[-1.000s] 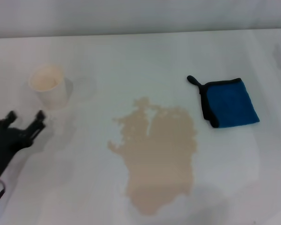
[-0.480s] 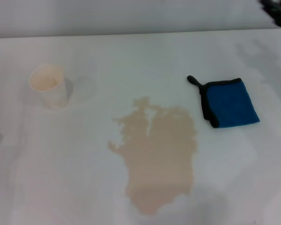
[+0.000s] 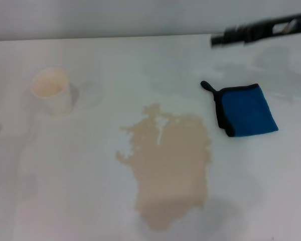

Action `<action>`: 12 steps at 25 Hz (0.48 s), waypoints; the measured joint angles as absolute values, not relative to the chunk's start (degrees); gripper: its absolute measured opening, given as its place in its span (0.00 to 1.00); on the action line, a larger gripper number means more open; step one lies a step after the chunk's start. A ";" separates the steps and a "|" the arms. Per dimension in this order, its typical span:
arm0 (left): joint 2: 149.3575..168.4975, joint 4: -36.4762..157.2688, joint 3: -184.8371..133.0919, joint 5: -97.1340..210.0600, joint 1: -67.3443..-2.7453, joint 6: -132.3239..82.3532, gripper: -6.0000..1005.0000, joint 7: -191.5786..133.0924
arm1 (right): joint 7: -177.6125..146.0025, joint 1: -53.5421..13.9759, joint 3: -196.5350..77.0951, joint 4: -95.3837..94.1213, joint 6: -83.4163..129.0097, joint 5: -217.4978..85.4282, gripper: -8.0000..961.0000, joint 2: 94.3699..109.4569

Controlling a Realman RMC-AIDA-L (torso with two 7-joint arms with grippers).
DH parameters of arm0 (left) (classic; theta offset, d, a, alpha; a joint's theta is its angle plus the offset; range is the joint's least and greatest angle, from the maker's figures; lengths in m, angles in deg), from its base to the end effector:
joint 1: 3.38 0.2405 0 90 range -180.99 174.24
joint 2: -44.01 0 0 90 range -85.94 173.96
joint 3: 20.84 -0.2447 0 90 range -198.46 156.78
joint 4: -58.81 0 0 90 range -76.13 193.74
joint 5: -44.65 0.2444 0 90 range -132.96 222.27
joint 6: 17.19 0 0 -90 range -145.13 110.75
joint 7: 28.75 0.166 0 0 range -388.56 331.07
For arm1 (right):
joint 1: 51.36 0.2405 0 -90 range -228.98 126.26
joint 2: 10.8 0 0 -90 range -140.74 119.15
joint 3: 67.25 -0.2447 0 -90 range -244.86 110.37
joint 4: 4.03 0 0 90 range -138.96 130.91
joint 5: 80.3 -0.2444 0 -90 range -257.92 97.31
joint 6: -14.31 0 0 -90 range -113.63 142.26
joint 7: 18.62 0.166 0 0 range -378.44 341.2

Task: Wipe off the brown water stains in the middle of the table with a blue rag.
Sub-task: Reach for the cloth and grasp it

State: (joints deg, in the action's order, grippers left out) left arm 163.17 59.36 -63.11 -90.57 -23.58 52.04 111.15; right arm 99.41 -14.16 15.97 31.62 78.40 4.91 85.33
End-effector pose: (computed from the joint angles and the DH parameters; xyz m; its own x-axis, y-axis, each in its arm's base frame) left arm -0.3986 0.3139 -0.0171 0.3735 0.1110 0.9210 0.9275 -0.0604 -0.3689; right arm 0.2538 0.4576 0.0636 0.6419 -0.6524 -0.4030 -0.7627 -0.5976 -0.2473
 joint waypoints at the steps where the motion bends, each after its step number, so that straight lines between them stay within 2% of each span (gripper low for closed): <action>1: 163.04 59.48 -63.11 -90.52 -23.98 51.80 0.86 111.17 | 102.51 -13.22 15.65 32.46 78.71 9.90 0.76 85.83; 8: 162.75 60.62 -63.11 -90.67 -25.44 49.41 0.86 111.15 | 115.74 -7.76 9.36 38.92 86.39 37.62 0.76 90.03; 12: 163.04 61.28 -63.13 -91.18 -26.08 47.62 0.86 111.11 | 116.93 -4.44 0.38 41.28 93.85 54.62 0.76 93.40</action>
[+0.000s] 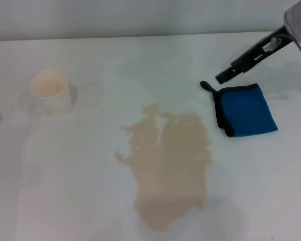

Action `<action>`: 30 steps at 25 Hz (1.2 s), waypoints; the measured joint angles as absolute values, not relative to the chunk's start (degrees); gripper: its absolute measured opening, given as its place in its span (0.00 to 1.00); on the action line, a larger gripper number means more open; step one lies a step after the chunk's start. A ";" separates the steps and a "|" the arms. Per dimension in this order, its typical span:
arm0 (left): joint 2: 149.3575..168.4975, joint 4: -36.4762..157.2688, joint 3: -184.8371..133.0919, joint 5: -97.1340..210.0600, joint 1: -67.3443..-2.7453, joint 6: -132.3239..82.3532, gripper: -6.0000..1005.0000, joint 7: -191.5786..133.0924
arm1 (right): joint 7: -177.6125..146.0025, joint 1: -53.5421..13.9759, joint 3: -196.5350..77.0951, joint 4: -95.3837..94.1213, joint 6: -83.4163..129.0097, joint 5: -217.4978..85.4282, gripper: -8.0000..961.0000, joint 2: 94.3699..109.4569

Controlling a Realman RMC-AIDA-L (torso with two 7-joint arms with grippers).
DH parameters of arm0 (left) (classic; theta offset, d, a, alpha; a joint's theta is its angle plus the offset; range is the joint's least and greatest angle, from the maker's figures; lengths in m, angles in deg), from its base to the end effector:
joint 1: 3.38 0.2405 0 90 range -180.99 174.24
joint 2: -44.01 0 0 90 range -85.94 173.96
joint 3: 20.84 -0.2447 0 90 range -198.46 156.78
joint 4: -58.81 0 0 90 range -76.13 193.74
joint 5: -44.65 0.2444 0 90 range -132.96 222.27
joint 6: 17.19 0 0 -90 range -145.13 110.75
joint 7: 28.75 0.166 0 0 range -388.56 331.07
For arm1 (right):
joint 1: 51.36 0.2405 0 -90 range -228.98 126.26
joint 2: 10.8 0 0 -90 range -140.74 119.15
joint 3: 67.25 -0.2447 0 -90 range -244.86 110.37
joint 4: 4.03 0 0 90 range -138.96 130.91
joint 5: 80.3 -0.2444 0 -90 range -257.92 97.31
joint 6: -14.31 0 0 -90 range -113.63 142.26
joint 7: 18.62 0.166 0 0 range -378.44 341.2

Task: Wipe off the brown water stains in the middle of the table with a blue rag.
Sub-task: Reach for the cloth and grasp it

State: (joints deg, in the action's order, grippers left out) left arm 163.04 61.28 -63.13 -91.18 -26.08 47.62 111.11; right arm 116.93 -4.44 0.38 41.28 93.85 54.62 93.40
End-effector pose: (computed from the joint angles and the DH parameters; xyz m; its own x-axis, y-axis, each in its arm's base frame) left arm -0.3948 0.3375 -0.0119 0.3963 0.1209 0.9101 0.9181 -0.0541 -0.3926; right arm 0.2243 0.4588 0.0515 0.6819 -0.7302 0.0432 -0.6529 -0.6342 -0.4141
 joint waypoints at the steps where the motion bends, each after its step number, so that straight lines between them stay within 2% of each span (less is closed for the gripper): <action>1: 163.06 61.23 -63.14 -91.19 -26.36 47.07 0.86 111.09 | 117.35 -3.55 -1.61 42.09 95.46 58.78 0.76 94.20; 6: 163.24 60.87 -63.14 -91.23 -27.36 45.47 0.86 110.85 | 117.99 -0.71 -5.12 44.71 99.04 71.10 0.76 97.50; 17: 163.54 60.74 -63.11 -95.93 -29.11 44.77 0.86 111.07 | 118.15 -0.92 -5.25 38.15 90.72 79.56 0.76 103.43; 23: 163.67 58.66 -63.17 -105.55 -28.92 45.85 0.86 108.86 | 118.37 -1.13 -6.43 35.16 86.87 80.70 0.76 103.95; 30: 163.66 58.48 -63.66 -101.45 -29.35 45.95 0.86 109.29 | 118.46 -1.28 -7.73 33.78 85.09 81.41 0.76 103.56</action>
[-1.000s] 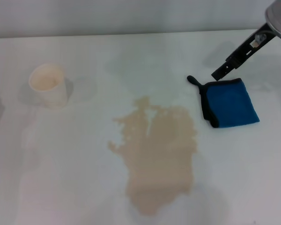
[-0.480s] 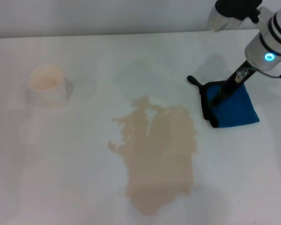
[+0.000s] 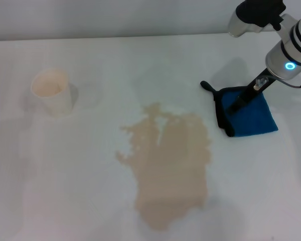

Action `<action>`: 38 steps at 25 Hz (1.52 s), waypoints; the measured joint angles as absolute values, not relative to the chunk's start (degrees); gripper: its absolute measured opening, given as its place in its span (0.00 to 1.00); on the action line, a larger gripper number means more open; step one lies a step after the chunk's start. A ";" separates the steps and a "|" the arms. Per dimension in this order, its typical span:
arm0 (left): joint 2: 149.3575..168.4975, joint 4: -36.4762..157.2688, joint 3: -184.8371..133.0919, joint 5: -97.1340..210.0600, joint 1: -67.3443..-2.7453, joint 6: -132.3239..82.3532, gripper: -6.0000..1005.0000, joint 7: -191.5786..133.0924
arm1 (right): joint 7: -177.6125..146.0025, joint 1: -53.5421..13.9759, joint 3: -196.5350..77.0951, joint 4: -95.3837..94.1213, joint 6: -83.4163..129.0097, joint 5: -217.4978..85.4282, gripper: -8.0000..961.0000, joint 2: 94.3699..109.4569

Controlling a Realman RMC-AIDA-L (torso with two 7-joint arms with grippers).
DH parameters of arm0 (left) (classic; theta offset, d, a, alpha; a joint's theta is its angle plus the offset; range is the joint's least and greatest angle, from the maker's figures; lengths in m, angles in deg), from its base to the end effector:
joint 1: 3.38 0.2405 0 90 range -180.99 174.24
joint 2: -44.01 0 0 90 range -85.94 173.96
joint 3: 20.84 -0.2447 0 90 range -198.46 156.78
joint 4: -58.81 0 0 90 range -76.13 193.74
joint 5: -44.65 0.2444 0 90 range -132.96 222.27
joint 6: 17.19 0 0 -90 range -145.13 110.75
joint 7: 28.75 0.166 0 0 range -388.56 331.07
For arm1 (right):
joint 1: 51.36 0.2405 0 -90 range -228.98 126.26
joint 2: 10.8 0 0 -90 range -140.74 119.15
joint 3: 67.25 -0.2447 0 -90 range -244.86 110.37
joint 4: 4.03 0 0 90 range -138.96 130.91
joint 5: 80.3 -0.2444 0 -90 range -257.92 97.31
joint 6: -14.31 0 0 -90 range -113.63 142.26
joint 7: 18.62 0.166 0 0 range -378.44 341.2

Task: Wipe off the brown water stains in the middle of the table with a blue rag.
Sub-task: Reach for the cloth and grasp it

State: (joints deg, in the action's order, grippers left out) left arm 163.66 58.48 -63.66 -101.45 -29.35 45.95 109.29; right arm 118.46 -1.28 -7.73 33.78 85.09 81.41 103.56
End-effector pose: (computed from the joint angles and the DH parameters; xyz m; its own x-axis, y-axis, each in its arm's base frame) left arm -0.3932 0.3505 -0.0105 0.2675 0.0655 0.9613 0.9612 0.0514 -0.2709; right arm 0.2695 0.4493 -0.0038 0.5990 -0.7743 0.2042 -0.5750 -0.5934 -0.5632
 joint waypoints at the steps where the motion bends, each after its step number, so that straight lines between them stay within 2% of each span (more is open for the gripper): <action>1: 163.66 58.44 -63.66 -100.59 -29.40 45.95 0.86 109.28 | 118.46 -1.32 -7.74 33.75 85.03 81.48 0.76 103.50; 13: 163.63 57.82 -63.64 -99.51 -29.24 46.07 0.86 108.30 | 118.49 -1.90 -7.67 32.68 84.79 82.74 0.76 103.17; 20: 163.63 56.37 -63.64 -99.30 -30.37 46.21 0.86 106.08 | 118.49 -1.95 -7.44 31.86 83.35 82.99 0.76 103.73; 35: 163.68 56.21 -63.57 -98.95 -29.85 46.78 0.86 106.00 | 120.44 -1.54 -7.35 31.09 83.39 84.53 0.72 103.87; 38: 163.62 56.47 -63.43 -98.97 -29.80 46.79 0.86 105.99 | 120.44 -1.46 -7.40 31.09 83.64 84.64 0.63 104.00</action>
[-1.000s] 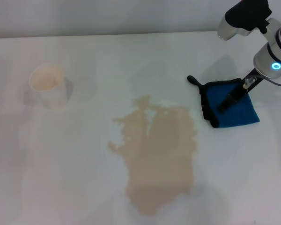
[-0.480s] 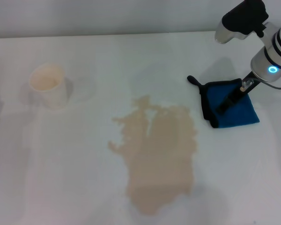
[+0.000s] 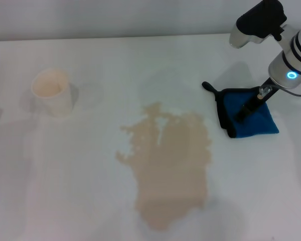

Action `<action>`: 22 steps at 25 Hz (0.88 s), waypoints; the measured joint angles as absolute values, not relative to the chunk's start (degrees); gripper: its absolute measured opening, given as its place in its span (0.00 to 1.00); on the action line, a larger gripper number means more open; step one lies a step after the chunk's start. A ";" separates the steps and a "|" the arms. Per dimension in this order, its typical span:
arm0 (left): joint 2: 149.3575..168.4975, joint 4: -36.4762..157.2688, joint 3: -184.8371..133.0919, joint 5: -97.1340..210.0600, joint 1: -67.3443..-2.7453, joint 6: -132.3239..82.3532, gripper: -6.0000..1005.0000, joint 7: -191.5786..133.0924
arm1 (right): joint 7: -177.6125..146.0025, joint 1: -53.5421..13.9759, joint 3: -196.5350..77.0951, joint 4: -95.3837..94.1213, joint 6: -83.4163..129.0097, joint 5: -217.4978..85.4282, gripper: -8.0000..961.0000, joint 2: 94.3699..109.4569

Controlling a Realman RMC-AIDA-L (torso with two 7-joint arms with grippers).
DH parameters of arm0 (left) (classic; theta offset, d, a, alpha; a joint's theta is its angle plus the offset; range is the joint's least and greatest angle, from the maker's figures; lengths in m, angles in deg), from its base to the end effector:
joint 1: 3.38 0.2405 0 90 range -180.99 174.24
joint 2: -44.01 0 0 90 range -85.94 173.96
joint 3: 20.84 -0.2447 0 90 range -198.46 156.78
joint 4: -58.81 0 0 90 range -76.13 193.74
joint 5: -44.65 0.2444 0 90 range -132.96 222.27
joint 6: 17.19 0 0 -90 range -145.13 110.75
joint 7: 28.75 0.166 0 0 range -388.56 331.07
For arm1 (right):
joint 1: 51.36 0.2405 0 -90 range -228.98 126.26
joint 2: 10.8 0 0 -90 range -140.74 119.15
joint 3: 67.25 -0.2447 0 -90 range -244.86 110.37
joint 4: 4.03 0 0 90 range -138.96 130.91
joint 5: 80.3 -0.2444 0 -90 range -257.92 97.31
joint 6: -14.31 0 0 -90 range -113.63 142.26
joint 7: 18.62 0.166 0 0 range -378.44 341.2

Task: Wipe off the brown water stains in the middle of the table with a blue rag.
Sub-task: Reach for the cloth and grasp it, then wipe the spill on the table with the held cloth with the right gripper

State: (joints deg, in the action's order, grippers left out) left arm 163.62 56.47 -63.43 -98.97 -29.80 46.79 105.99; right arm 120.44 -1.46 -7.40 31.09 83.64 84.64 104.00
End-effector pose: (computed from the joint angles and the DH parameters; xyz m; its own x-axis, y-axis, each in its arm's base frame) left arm -0.3883 0.3465 -0.0230 0.2099 0.1015 0.9724 0.9766 0.0265 -0.2136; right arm 0.2864 0.4409 -0.0104 0.5517 -0.7998 0.2367 -0.5748 -0.5702 -0.5869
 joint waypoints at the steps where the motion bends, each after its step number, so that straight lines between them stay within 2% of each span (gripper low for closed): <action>1: 163.59 56.52 -63.44 -98.97 -29.80 46.80 0.86 105.98 | 120.44 -1.43 -7.46 31.07 83.71 84.65 0.62 104.02; 5: 163.47 56.71 -63.62 -98.96 -29.85 47.00 0.86 105.98 | 120.43 -1.33 -7.62 31.12 84.45 84.66 0.57 104.08; 10: 163.45 56.76 -63.45 -99.03 -29.79 47.58 0.86 105.98 | 120.42 -1.38 -7.63 31.32 85.59 84.58 0.44 104.17; 16: 163.45 56.79 -63.29 -99.26 -29.71 47.59 0.86 105.98 | 120.36 -1.48 -7.27 31.85 85.83 84.48 0.21 104.39; 22: 163.45 56.79 -63.29 -99.34 -29.73 47.59 0.86 105.98 | 120.15 -1.44 -3.61 32.24 85.21 79.78 0.17 104.86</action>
